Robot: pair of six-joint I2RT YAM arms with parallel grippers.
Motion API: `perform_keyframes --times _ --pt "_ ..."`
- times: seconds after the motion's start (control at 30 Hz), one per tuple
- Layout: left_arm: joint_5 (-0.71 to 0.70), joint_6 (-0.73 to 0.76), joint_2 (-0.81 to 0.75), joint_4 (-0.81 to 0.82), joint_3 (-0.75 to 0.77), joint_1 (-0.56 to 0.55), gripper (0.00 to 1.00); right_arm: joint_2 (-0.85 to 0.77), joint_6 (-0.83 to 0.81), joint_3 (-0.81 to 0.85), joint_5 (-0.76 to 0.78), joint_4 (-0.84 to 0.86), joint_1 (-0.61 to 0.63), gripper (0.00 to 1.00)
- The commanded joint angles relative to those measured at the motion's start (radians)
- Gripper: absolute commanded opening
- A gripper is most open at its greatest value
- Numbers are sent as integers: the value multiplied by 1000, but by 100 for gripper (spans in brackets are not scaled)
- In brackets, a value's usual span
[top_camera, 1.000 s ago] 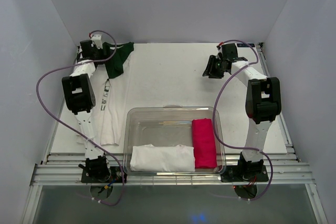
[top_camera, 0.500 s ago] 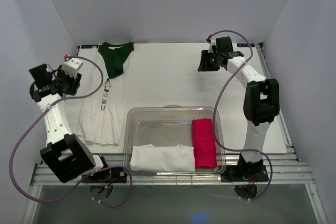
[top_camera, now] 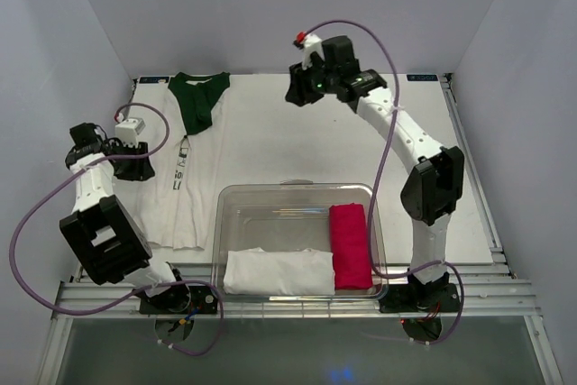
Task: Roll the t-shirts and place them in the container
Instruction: Roll the T-shirt to the center of the board.
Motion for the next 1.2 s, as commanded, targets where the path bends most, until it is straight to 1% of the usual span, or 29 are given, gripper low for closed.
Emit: perform_keyframes --times 0.0,0.03,0.07,0.1,0.13,0.17,0.2,0.23,0.27,0.3,0.4,0.43,0.5,0.53,0.6,0.63,0.73,0.77,0.83,0.87,0.9,0.93,0.97,1.07,1.1,1.13,1.17 --pt "-57 -80 32 49 32 4 53 6 -110 50 31 -19 249 48" --pt "-83 -123 64 51 73 10 52 49 -153 81 43 -45 293 48" --pt "-87 -202 116 26 98 21 48 73 -161 120 59 -77 334 48" --pt "-55 -226 124 -4 116 36 47 90 -157 174 48 -103 391 48" --pt "-58 -245 115 -48 120 55 47 103 -138 171 12 -107 412 47" --pt "-76 -257 57 -61 110 62 47 97 -138 153 -28 -93 435 47" --pt "-138 -257 16 -67 98 72 48 87 -141 88 -27 -70 492 47" --pt "-159 -252 -26 -61 71 100 48 69 -140 57 -11 -18 521 47" --pt "-169 -239 -59 -63 60 116 50 66 -129 35 -6 8 582 47" --pt "-176 -187 -92 -64 55 131 51 69 -123 29 -10 30 612 48" --pt "-151 -85 -54 -104 67 183 51 165 -120 99 63 33 701 48" --pt "-128 -55 -11 -110 69 244 50 232 -129 157 78 25 715 48" --pt "-59 -29 23 -147 63 315 50 300 -132 226 82 -27 738 48" --pt "-41 60 31 -203 57 364 50 352 -124 280 80 -50 742 48" --pt "-51 169 5 -222 3 401 52 377 -129 283 77 -62 753 48" --pt "-50 280 -38 -222 -18 445 52 386 -137 276 95 -54 758 48" --pt "-24 437 -101 -219 -110 474 54 415 -129 256 158 -38 775 49" --pt "-7 558 -147 -219 -136 474 55 425 -117 260 161 -38 776 49" --pt "82 718 -196 -215 -219 474 55 452 -100 266 184 -39 776 48" --pt "115 890 -245 -213 -247 474 55 460 -101 273 189 -41 778 48" --pt "187 977 -256 -218 -268 475 56 478 -104 294 200 -47 779 48" --pt "214 1054 -256 -236 -288 474 56 485 -107 306 204 -57 781 48" --pt "232 1173 -241 -242 -295 474 56 492 -106 314 206 -62 781 48" --pt "206 1400 -230 -311 -322 475 56 500 -107 314 186 -74 784 48" --pt "182 1568 -232 -336 -330 474 57 502 -111 314 186 -79 784 48" --pt "132 1638 -232 -380 -337 475 59 505 -114 313 184 -85 785 48" --pt "110 1700 -230 -397 -341 474 61 508 -112 313 180 -99 787 48"
